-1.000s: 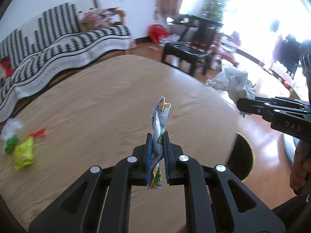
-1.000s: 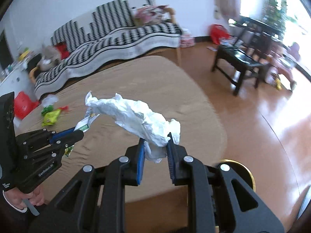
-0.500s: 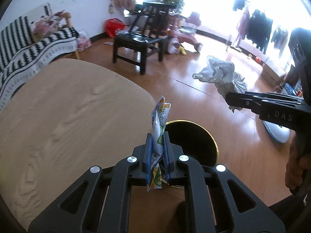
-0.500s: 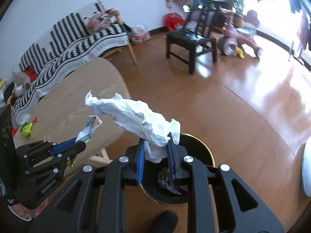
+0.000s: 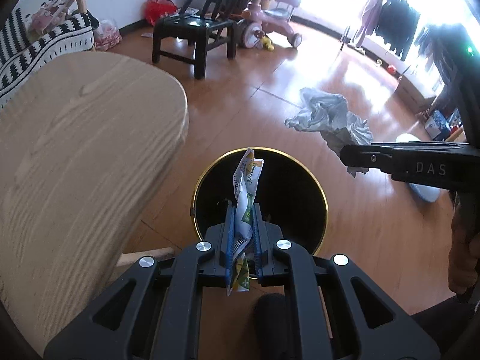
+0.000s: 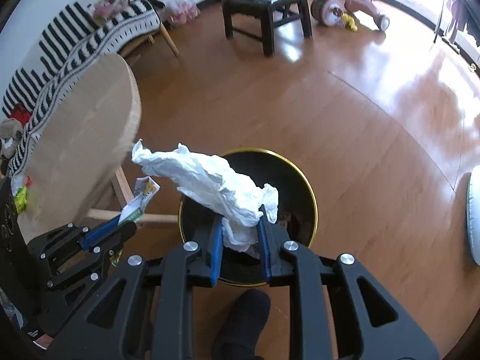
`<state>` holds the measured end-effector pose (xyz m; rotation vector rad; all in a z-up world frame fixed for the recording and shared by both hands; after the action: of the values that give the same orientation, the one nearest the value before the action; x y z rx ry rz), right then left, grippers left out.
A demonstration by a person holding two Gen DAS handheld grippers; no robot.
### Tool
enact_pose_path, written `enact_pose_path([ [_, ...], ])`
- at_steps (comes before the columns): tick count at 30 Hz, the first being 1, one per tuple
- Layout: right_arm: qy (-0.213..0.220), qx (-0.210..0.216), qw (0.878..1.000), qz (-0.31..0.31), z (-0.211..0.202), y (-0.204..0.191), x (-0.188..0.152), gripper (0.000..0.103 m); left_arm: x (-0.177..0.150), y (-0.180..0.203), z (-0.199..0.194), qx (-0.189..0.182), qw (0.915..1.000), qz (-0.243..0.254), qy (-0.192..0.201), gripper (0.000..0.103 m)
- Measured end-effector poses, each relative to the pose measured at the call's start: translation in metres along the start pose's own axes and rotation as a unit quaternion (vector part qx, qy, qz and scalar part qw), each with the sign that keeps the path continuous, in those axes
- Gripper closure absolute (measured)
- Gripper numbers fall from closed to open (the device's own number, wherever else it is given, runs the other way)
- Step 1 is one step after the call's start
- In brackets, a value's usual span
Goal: Collect trash
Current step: 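Carry the tissue and wrapper strip over the black bin, then open both tools over the bin to drop the items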
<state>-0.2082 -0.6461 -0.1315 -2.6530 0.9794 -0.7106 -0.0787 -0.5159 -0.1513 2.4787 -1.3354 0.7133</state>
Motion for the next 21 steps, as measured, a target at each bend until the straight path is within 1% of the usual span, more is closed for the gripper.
enact_pose_path([
  [5,-0.01,-0.004,1.0,0.003,0.0078,0.0017,-0.0007,0.082,0.0014,0.0031,0.008,0.004,1.0,0.002,-0.003,0.093],
  [18,-0.006,-0.001,1.0,0.004,0.0101,0.0024,0.004,0.082,0.004,0.009,0.0113,0.0,1.0,0.007,-0.004,0.093],
  [19,-0.005,-0.001,1.0,0.004,0.01,0.0036,0.0049,0.08,0.0043,0.0092,0.0116,-0.002,1.0,0.007,-0.004,0.092],
  [21,-0.001,-0.002,1.0,0.004,0.0082,0.0047,0.0057,0.059,0.005,0.009,0.0115,-0.002,1.0,0.007,-0.004,0.091],
])
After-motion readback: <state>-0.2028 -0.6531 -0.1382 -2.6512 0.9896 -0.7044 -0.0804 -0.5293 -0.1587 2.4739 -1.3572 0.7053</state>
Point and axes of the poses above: each gripper's, at about its wrist camera, not at the fingertips, and z roughly the way its jaws point, y to its right, x to its top, the point moved 7 cm from there along z, roughly the way its jaws point, and after that the axes turned 10 degrees about x, right-handed, at the moved point
